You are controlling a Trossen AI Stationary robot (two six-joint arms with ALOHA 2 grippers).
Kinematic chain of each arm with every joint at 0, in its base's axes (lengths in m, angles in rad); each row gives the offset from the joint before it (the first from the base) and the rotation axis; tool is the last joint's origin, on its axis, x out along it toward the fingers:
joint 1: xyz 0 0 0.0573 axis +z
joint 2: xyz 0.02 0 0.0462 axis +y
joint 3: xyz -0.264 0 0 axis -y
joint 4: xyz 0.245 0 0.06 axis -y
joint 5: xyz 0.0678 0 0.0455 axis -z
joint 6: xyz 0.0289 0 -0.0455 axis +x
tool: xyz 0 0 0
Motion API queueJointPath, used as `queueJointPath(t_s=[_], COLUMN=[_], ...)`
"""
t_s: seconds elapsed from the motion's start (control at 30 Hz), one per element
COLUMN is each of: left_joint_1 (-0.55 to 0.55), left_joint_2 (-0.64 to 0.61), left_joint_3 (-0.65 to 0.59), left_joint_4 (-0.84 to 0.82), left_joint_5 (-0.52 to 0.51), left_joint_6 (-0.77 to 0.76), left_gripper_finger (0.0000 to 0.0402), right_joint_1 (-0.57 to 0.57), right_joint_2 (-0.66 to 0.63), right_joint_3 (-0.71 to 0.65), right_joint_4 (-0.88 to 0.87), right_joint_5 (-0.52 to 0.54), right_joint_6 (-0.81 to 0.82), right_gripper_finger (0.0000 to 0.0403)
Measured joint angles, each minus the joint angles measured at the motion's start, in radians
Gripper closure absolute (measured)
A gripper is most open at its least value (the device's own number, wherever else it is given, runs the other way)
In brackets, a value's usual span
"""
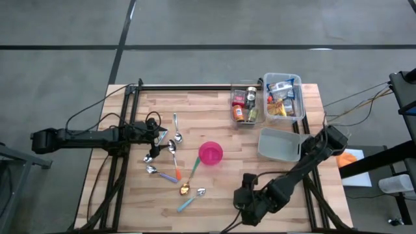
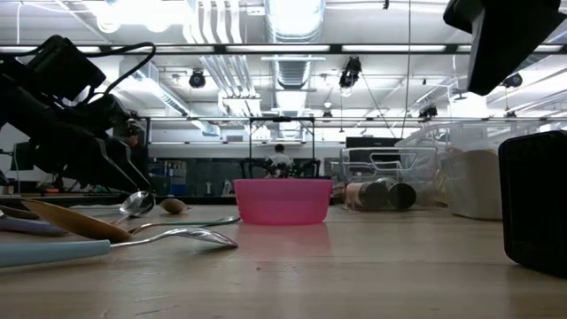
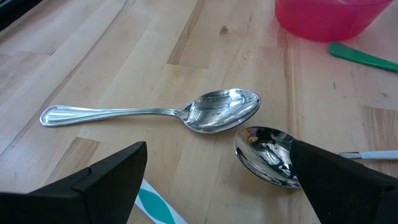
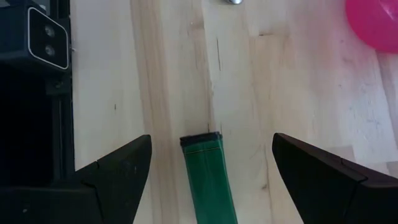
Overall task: Pick & Place Food Item
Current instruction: Put the black seasoning can into the transparent bin
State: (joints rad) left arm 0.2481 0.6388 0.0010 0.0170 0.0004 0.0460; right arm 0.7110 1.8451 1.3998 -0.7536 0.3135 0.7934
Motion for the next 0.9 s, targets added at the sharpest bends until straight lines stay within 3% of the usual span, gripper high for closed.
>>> queueJointPath(t_s=[0.4, 0.9], left_joint_1=[0.000, 0.000], left_joint_2=[0.000, 0.000], left_joint_3=[0.000, 0.000], left_joint_4=[0.000, 0.000], left_joint_5=[0.000, 0.000], left_joint_6=[0.000, 0.000], left_gripper_finger=[0.0006, 0.0005], right_joint_1=[-0.014, -0.027], right_joint_2=[0.021, 0.022], right_joint_3=[-0.012, -0.128], right_joint_4=[0.003, 0.127], right_joint_5=[-0.082, -0.081], right_joint_6=[0.010, 0.019], right_gripper_finger=[0.0072, 0.0072])
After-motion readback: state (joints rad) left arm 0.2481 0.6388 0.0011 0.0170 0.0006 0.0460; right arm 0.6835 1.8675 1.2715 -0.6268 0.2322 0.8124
